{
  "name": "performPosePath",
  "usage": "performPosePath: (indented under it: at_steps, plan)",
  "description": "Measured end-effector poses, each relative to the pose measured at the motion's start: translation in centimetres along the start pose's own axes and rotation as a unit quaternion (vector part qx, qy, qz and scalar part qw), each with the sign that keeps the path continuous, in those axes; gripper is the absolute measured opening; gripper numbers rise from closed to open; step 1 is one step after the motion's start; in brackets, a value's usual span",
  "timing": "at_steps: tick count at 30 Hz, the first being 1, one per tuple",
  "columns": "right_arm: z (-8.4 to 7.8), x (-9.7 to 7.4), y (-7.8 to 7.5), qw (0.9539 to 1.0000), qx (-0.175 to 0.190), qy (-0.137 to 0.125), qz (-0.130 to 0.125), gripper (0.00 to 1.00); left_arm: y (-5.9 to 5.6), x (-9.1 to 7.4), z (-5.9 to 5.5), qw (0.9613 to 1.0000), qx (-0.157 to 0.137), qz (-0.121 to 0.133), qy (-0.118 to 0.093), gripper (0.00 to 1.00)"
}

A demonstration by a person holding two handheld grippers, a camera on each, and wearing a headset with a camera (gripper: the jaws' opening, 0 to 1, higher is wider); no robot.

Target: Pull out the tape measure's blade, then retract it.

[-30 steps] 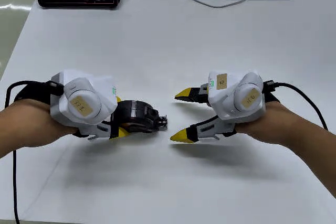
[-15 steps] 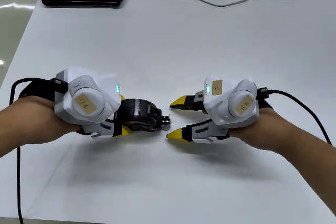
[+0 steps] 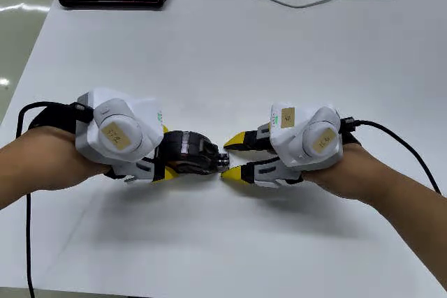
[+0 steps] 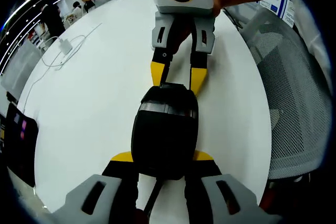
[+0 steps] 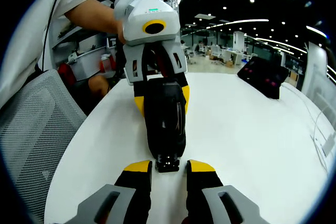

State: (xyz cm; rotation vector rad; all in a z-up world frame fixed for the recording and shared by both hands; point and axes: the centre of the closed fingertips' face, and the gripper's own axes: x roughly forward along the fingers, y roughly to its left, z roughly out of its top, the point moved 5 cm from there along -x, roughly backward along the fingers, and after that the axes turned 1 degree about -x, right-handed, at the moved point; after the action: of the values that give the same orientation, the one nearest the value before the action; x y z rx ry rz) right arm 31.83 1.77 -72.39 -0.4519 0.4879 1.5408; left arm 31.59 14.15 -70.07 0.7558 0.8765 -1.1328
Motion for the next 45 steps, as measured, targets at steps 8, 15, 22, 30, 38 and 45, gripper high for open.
performPosePath:
  at_steps: [8,15,22,30,38,45]
  plan:
    - [0.08,0.31,0.01,0.9999,-0.013,-0.002,0.006,0.16,0.06,0.01,0.0,1.0,0.001,-0.001,0.0,0.29]
    - [0.13,0.31,0.03,0.9998,-0.018,-0.004,0.009,0.13,0.08,0.03,0.02,1.0,0.0,-0.002,-0.001,0.29]
    - [0.17,0.33,0.02,0.9997,-0.024,-0.002,0.011,0.12,0.09,0.04,0.03,1.0,-0.001,-0.005,-0.002,0.28]
    - [0.16,0.26,0.03,0.9995,-0.028,0.001,0.016,0.11,0.06,0.04,-0.09,1.0,-0.003,-0.007,0.0,0.28]
    - [0.05,0.16,0.01,0.9994,-0.029,0.001,0.017,0.11,0.09,0.12,-0.21,1.0,-0.004,-0.006,-0.001,0.28]
    - [-0.25,-0.28,-0.03,0.9993,-0.032,0.007,0.017,0.11,0.06,0.1,-0.17,1.0,-0.004,-0.008,-0.001,0.28]
